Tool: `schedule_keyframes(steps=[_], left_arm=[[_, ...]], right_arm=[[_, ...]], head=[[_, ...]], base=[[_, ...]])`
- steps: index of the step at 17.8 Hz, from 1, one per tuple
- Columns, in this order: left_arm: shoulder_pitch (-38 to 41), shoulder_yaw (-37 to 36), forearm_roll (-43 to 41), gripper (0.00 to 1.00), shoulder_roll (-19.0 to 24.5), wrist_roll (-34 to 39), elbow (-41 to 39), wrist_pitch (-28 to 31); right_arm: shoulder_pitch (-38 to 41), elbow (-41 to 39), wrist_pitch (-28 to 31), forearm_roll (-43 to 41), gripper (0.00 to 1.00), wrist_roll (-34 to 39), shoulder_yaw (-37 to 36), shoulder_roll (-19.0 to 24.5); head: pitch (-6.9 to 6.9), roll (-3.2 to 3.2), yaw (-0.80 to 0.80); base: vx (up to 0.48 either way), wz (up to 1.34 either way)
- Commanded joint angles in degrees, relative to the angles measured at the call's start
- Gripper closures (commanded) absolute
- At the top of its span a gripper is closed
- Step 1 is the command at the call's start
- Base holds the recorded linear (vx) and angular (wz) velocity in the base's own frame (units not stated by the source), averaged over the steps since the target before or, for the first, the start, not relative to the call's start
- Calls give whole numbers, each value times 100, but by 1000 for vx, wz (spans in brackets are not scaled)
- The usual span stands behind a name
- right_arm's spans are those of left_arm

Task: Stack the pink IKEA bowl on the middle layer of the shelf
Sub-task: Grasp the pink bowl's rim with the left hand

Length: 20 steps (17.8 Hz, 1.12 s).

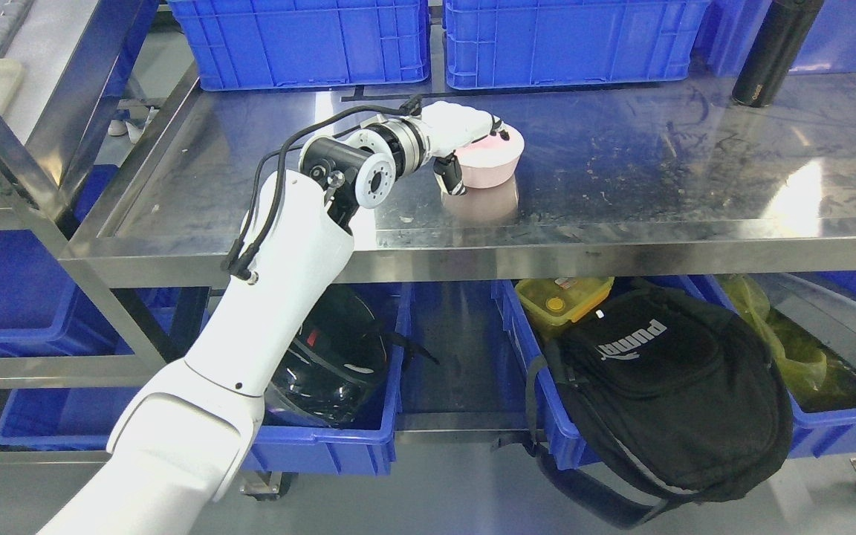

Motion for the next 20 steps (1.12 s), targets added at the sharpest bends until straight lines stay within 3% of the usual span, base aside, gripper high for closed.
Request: schedule_keyframes(steps=[1, 9, 18, 20], left_arm=[[-412, 53, -151, 33, -162, 125, 1117, -19], [-624, -8, 33, 41, -162, 187, 1865, -344], [-633, -430, 298, 45, -162, 196, 1980, -458], [-633, -448, 280, 50, -162, 240, 2024, -520]], right_arm=[[123, -100, -2, 0, 0, 0, 0, -100], [123, -100, -2, 0, 0, 0, 0, -100], [123, -100, -2, 0, 0, 0, 0, -100], [123, -100, -2, 0, 0, 0, 0, -100]], head=[[0, 0, 0], [0, 0, 0], [-2, 0, 0], [-1, 0, 0]], base=[[0, 0], [0, 0], [0, 0], [0, 0]])
